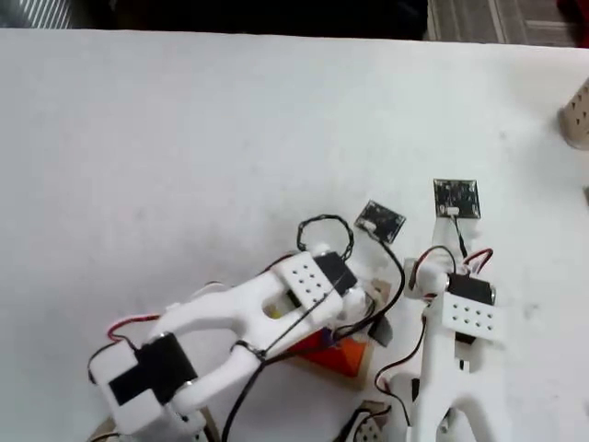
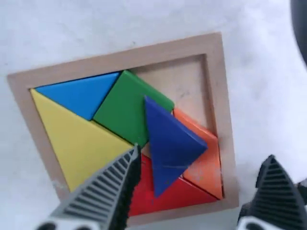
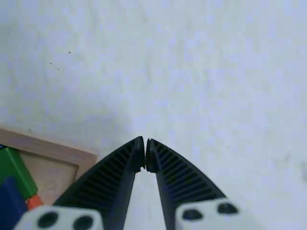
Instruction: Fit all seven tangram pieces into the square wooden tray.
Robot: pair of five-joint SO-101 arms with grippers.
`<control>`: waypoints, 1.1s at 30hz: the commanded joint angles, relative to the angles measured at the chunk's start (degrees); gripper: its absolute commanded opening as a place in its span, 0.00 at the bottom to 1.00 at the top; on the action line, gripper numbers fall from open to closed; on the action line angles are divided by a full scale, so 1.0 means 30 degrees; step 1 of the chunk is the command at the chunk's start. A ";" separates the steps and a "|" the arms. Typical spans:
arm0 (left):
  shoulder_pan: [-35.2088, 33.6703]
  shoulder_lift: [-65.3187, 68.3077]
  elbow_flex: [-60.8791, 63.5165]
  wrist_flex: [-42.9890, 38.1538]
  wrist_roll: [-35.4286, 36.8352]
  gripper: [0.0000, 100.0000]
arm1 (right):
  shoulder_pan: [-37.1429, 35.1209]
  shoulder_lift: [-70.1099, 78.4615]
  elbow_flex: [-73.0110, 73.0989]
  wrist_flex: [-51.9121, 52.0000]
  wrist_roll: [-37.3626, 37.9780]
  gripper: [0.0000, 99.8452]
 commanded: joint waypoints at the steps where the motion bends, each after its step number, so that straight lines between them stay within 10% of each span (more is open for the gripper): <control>1: -0.1685 -0.3150 -0.0615 0.1875 0.0117 0.37 | 0.0073 -0.0308 -0.0527 0.0015 0.0234 0.02; 13: -0.8396 -0.9128 0.3223 0.2139 0.0117 0.36 | -0.1158 -0.0484 -0.2286 0.3502 0.0410 0.02; 20: -1.1179 -0.9275 0.5216 -0.1582 -0.2315 0.01 | -0.5231 -0.0484 -0.3487 0.7194 0.4044 0.02; 33: -1.4374 -0.9128 0.7707 -0.7590 -0.3018 0.02 | -1.4315 -0.0337 -0.2403 0.9861 0.7560 0.02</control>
